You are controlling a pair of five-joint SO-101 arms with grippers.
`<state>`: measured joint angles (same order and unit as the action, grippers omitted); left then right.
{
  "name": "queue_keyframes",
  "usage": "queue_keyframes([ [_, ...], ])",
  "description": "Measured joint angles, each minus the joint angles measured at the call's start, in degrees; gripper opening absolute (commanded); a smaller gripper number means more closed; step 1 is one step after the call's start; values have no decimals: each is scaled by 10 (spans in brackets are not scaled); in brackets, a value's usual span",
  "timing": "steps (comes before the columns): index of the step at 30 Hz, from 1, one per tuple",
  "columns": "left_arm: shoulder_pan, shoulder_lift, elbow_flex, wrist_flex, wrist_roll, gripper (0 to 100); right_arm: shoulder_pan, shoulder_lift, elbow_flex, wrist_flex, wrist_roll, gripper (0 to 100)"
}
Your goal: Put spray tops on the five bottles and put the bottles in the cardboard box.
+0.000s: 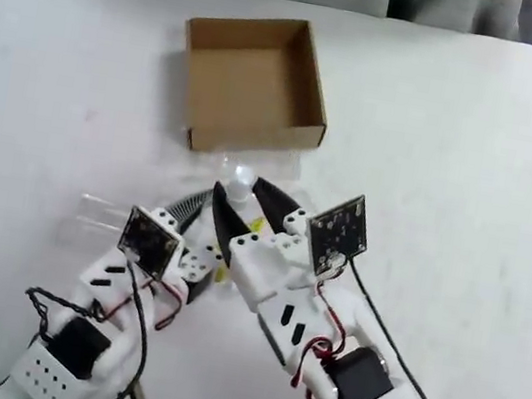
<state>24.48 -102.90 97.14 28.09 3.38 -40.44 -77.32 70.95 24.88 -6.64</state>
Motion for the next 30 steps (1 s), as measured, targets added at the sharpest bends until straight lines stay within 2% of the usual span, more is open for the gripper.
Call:
queue_keyframes([
  [14,-3,0,0,0,0,20,-1,38,0,-37,0,22],
  [21,0,0,0,0,0,20,-6,31,0,-11,0,188],
  [30,0,0,0,0,0,20,-17,42,-22,33,0,194],
])
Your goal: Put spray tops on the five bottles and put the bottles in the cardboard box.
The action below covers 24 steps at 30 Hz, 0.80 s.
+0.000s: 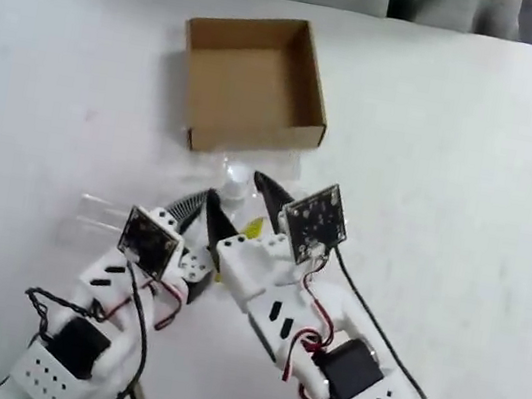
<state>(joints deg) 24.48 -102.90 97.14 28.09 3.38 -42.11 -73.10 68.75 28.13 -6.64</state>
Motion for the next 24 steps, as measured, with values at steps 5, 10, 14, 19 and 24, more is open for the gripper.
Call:
queue_keyframes([
  [5,-1,-1,0,0,0,20,1,0,-76,98,0,195],
  [10,-1,-1,0,0,0,20,-1,0,-117,160,0,195],
  [14,-1,-1,0,0,0,20,-1,-1,-122,171,0,195],
  [19,-1,-1,0,0,0,20,-1,-17,-151,222,0,190],
  [24,-1,-1,0,0,0,20,11,-66,-171,293,0,146],
])
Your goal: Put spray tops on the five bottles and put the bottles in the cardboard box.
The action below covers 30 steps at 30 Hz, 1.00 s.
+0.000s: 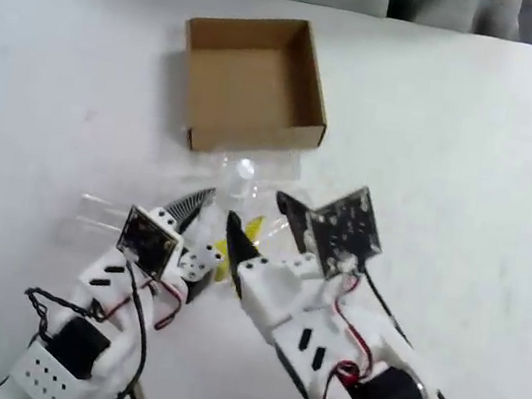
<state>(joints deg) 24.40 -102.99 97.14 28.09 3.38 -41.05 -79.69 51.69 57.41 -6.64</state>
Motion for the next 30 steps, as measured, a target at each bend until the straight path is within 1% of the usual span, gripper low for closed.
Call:
queue_keyframes([
  [3,0,0,0,0,0,20,39,-7,0,20,0,29],
  [4,-4,0,0,-3,0,20,51,-5,0,25,0,9],
  [6,-23,0,0,-15,0,20,78,-4,0,33,0,36],
  [10,-49,0,0,-43,0,20,114,-12,42,32,0,18],
  [15,-55,0,0,-85,0,20,170,-8,149,-25,1,17],
  [18,-56,0,0,-135,0,20,212,-10,204,-60,1,17],
  [22,-86,0,0,-200,0,20,252,-10,262,-91,1,17],
  [26,-110,0,-12,-222,0,20,273,-10,306,-116,1,17],
  [30,-120,2,-63,-224,0,20,273,-10,319,-120,1,17],
])
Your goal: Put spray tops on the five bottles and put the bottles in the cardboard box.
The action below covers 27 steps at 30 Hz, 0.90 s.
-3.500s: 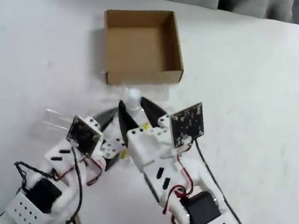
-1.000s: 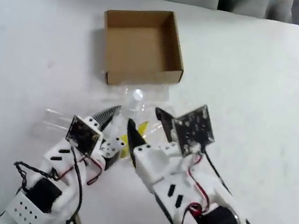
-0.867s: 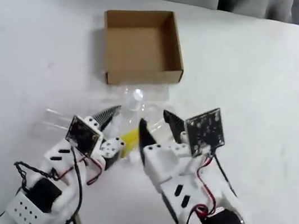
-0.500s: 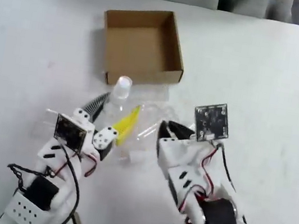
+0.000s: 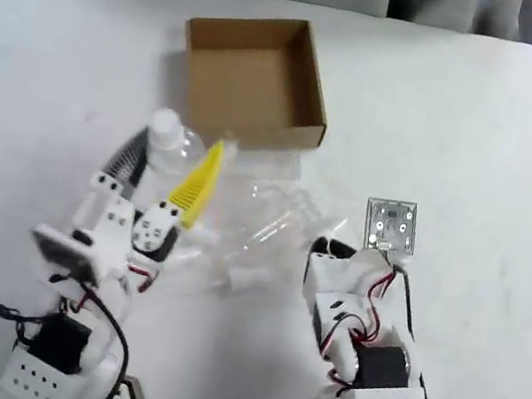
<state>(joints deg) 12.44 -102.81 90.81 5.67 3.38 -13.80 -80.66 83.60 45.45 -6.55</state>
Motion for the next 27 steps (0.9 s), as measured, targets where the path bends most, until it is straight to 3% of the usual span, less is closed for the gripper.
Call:
queue_keyframes([
  [5,-4,113,-121,-4,0,20,2,0,0,0,0,17],
  [17,-51,619,-484,-27,2,20,2,-4,25,-19,0,17],
  [22,-74,797,-556,-104,62,20,4,0,55,-72,0,17],
  [27,-106,926,-598,-116,118,20,53,0,55,-94,14,17],
])
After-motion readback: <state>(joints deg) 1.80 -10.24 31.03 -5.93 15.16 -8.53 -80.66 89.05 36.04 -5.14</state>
